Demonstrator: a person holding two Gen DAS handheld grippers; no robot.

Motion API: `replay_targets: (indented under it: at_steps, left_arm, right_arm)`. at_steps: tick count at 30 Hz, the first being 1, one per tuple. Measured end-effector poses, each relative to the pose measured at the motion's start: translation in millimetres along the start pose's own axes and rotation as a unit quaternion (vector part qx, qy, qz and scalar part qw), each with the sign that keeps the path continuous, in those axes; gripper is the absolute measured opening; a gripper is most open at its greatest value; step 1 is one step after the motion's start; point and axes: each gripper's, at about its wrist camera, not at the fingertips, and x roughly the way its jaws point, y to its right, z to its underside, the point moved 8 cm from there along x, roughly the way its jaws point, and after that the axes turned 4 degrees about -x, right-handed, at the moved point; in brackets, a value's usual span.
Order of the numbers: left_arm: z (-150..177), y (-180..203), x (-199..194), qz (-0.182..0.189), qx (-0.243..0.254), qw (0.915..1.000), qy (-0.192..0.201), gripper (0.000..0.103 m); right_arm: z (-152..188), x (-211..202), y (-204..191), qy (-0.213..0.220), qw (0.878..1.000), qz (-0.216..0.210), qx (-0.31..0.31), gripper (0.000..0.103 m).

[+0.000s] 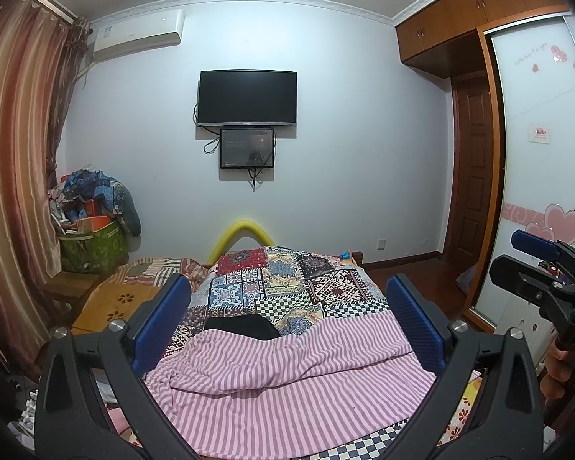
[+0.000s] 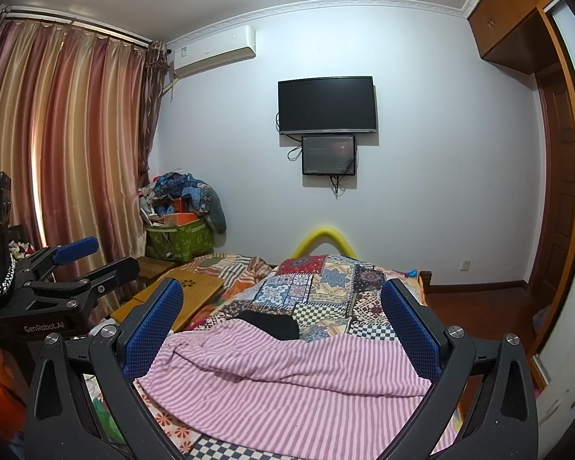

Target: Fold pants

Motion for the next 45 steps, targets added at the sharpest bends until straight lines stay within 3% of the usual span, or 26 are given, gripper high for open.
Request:
replay_targets:
  at_steps: [16, 26, 31, 36, 40, 45]
  left_arm:
    - [2.9, 1.5, 2.9, 0.001, 0.002, 1.0, -0.005, 0.103]
    - [9.5, -3.4, 24.1, -0.002, 0.007, 0.9997, -0.022, 0.103]
    - [15.5, -20.7, 61.9, -0.009, -0.005, 0.9985, -0.053, 0.103]
    - [21.1, -60.3, 115.2, -0.056, -0.01, 0.9956, -0.075, 0.103]
    - [31.1, -92.1, 168.8, -0.086, 0.002, 0.9911, -0.101, 0.103]
    - [52.2, -133.0, 239.8, -0.102, -0.02, 0.9838, -0.146, 0.103]
  right_arm:
    - [4.1, 2.9, 4.8, -0.007, 1.0, 0.003, 0.004, 0.103]
    - [13.2, 12.4, 12.5, -0.02, 1.0, 0.008, -0.002, 0.103]
    - [31.4, 32.1, 41.7, -0.045, 0.999, 0.019, 0.006, 0.103]
    - [55.0, 62.7, 89.7, -0.085, 0.995, 0.058, 0.008, 0.103]
    - [72.7, 88.7, 131.3, -0.115, 0.989, 0.092, 0.004, 0.103]
    - [89.7, 107.8, 172.9, -0.143, 0.981, 0.133, 0.003, 0.103]
